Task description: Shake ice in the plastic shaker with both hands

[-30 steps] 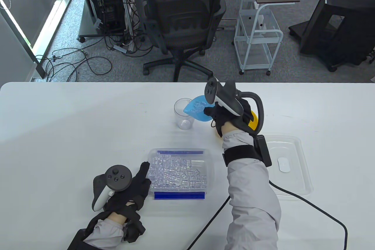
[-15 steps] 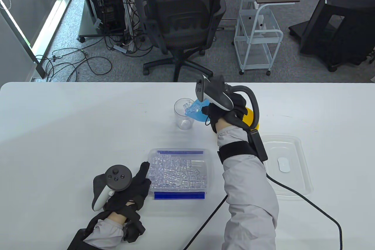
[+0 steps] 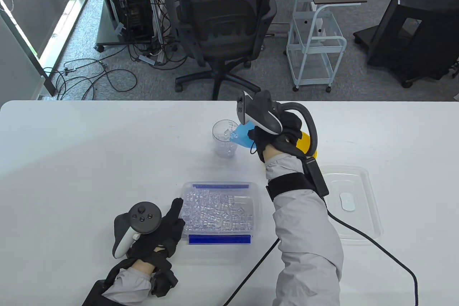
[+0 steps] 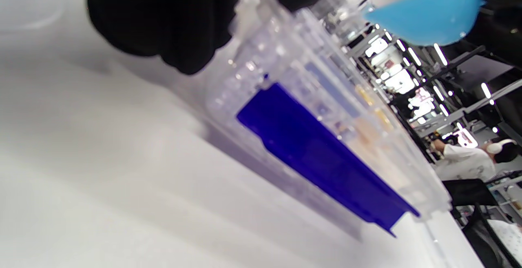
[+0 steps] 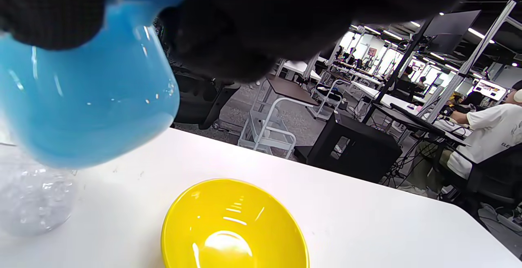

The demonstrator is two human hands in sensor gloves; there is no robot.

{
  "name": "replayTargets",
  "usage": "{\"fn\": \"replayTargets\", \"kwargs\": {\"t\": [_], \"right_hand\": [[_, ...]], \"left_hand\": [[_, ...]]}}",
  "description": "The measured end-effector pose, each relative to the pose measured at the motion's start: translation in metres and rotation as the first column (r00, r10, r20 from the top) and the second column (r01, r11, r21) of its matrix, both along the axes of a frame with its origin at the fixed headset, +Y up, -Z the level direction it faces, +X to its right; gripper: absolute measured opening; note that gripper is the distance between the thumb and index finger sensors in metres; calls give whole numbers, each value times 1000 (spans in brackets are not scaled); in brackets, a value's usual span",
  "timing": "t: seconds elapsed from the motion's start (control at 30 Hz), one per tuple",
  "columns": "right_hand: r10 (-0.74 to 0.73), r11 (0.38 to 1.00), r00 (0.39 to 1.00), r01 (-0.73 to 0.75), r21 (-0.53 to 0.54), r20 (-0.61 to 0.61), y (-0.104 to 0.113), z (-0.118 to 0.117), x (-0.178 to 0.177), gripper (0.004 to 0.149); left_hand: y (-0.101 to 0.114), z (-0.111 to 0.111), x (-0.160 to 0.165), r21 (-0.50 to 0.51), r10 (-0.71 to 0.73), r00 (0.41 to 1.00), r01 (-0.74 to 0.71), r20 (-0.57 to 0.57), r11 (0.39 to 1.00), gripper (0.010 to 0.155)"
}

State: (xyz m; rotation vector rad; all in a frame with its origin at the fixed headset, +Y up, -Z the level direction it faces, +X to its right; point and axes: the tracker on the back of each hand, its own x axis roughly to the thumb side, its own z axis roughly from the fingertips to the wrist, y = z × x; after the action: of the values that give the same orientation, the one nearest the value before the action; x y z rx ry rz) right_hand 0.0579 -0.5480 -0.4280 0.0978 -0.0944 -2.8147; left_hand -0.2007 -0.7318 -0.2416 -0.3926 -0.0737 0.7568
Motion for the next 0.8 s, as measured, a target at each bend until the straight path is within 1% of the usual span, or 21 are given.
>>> {"fn": "replayTargets", "kwargs": {"t": [0.23,0.3,0.43,0.5,0.63,0.8], "right_hand": [[-7,1000,1000,7,9,-3,0,2,2,59],[-14,1000,1000,14,26,-15,0,3,4,59],[-48,994,994,57,90,-94,-1,12,11,59],[-79,986,986,98,133,-145,-1,19,19,60],[-154,969,962,192,156,-227,-2,36,34,60],[-206,956,917,263,128,-342,-9,67,47,60]], "left_hand": [[0,0,0,0,1,1000,-1,1,1000,60],[0,0,0,-1,4,1000,-4,1,1000,60],[0,0,-1,-3,8,1000,-8,1,1000,60],[0,0,-1,-3,9,1000,-9,1,1000,61],[0,0,-1,-4,12,1000,-12,4,1000,60],[0,0,0,-5,14,1000,-14,3,1000,60]]}}
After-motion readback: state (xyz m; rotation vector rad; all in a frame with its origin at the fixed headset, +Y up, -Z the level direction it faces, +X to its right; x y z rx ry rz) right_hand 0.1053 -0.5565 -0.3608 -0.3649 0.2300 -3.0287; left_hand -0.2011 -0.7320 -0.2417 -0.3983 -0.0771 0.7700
